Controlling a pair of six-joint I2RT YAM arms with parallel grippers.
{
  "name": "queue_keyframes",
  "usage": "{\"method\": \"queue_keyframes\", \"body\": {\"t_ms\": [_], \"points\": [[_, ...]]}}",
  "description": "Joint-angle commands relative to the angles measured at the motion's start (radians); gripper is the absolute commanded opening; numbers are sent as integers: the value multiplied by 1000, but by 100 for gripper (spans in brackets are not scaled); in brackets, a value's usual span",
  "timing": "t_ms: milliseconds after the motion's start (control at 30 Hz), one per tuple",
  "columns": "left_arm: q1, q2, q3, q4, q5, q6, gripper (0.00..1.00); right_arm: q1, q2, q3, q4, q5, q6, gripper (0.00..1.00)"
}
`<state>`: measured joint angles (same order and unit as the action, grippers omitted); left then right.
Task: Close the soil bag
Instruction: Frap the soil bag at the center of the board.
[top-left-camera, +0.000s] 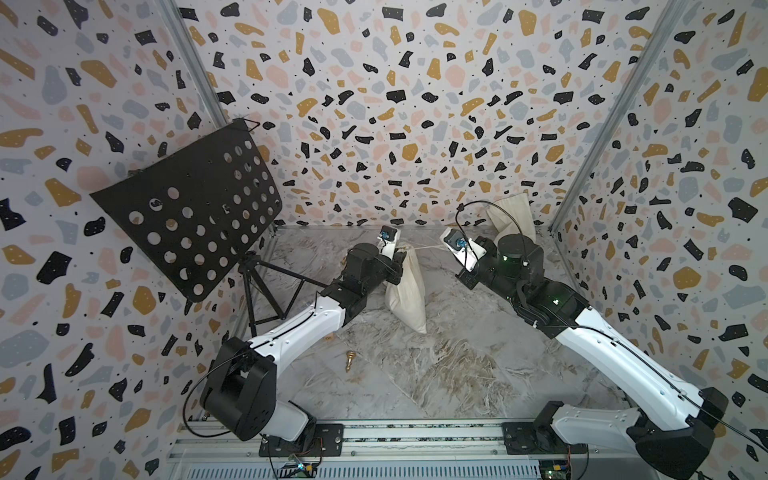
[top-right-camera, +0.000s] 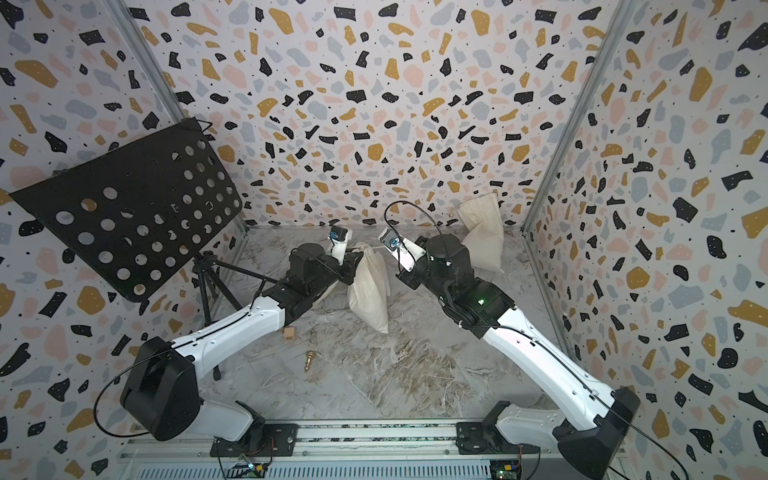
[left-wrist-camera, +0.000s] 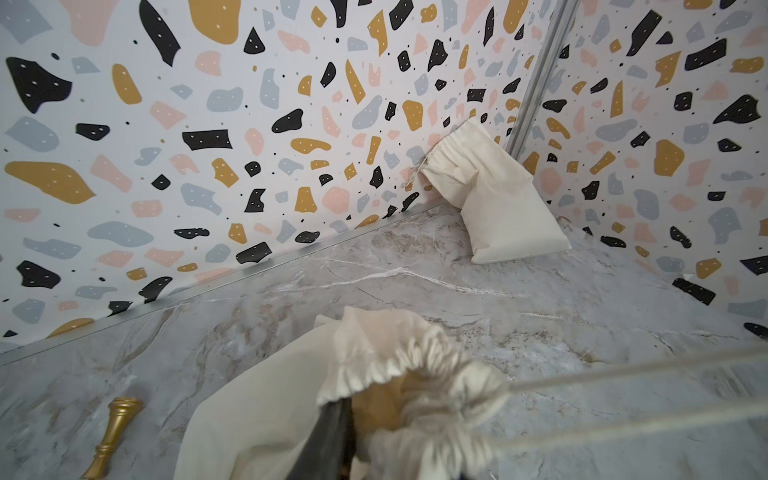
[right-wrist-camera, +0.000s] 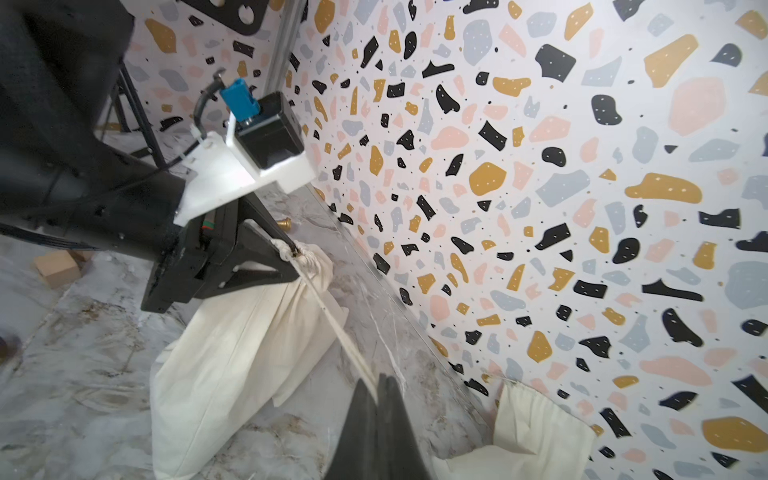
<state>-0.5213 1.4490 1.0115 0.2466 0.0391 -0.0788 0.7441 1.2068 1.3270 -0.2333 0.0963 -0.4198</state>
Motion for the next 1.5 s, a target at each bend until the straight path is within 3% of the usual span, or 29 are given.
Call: {"method": "queue_keyframes", "body": {"t_ms": [0,100,233,333,600,833,933,1100,1200,1367,1467], "points": [[84,-29,-78,-136,-101,12,40,-17,-23,121,153,-99,78,0],[79,-114,-121,-43,28,34,56,-17,61,200,94,-191,104,0],[76,-201,-146,7,100,90,78,-17,117,252,79,-256,116,0],[74,-251,-143,21,164,123,88,-16,138,282,50,-283,107,0],[55,-232,-18,-3,307,206,88,-15,137,301,26,-320,100,0],[46,-179,43,6,511,291,88,-15,122,303,-4,-313,74,0],[43,-141,88,-21,551,321,75,-15,112,299,-6,-313,71,0],[42,-103,118,-45,572,365,31,-15,100,289,-26,-282,42,0],[43,-79,98,-86,530,419,12,-15,82,274,-24,-262,30,0],[43,-15,43,-117,463,468,0,-15,54,273,-28,-265,3,0],[43,21,35,-151,434,490,0,-16,32,278,-32,-223,-24,0]]}}
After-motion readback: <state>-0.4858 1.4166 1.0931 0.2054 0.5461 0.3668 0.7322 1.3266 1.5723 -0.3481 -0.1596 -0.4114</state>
